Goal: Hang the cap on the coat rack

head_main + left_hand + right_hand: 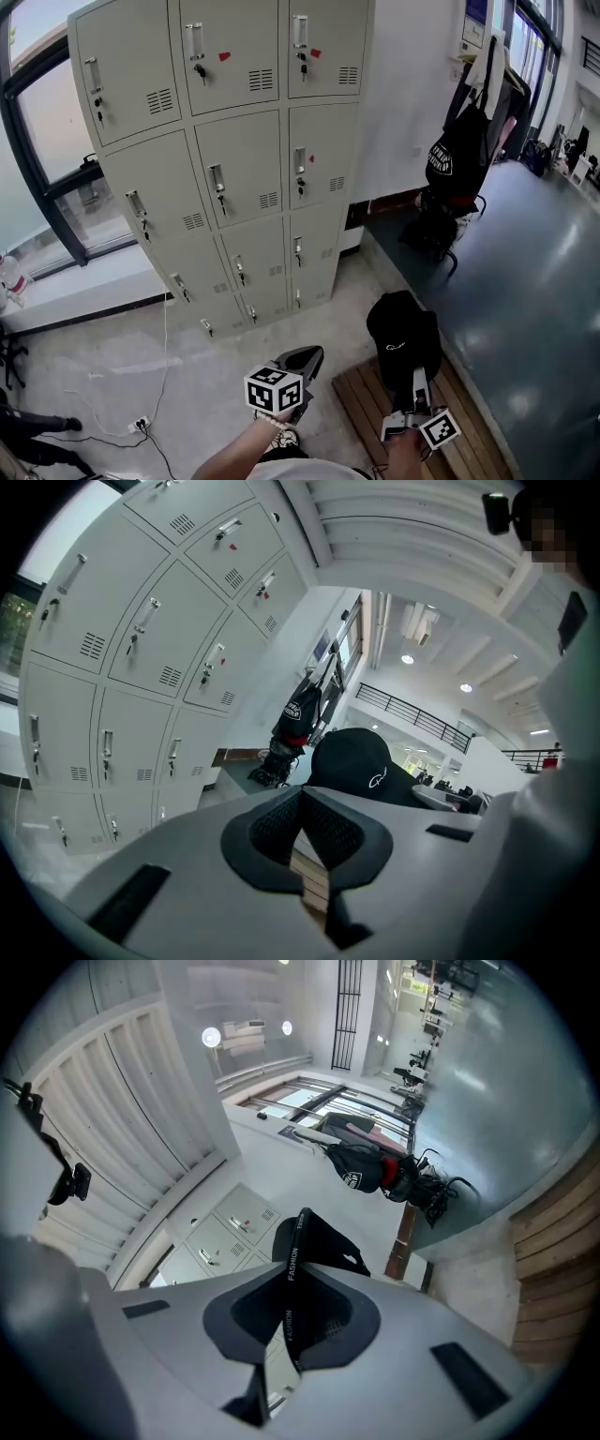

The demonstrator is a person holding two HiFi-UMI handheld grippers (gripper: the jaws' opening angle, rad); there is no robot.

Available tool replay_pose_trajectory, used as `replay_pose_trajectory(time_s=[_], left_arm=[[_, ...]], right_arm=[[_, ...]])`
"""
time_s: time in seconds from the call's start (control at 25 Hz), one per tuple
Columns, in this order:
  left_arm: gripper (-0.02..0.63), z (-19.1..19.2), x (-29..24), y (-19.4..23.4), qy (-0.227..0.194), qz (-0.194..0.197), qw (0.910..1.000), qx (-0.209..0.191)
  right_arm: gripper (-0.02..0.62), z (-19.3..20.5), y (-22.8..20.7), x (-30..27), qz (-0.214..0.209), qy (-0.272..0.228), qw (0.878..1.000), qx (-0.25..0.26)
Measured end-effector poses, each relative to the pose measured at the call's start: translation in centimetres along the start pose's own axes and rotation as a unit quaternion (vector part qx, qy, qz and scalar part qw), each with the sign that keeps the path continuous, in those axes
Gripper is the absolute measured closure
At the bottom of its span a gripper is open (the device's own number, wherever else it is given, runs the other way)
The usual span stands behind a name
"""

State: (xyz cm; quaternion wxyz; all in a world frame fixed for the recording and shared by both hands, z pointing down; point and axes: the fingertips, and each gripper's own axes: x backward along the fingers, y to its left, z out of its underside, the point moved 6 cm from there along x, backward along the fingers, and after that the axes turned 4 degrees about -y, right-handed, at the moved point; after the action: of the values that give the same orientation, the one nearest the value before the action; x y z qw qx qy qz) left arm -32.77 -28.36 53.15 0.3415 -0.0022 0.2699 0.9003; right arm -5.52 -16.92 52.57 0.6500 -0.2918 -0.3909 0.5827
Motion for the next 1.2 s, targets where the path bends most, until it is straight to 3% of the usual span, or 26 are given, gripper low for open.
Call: replay_pose_trajectory(time_s=[0.44, 0.88, 1.2], left_arm=[[0.603, -3.2, -1.3, 4.9, 0.01, 0.044, 0.999, -0.002], [0.603, -4.1, -3.5, 8.5, 0.012, 0.032, 0.9992, 0.022], [0.603, -7.3, -9.2, 10.9, 0.031, 0.044, 0.9983, -0.02]], right_arm=[[0.575, 3.1, 1.7, -3.5, 0.013, -0.023, 1.0, 0.014], [0.575, 4.0, 0.7, -7.5, 0.009, -0.028, 1.0, 0.009], [0.575, 3.6, -2.9, -13.4, 0.019, -0.05, 0.999, -0.008]])
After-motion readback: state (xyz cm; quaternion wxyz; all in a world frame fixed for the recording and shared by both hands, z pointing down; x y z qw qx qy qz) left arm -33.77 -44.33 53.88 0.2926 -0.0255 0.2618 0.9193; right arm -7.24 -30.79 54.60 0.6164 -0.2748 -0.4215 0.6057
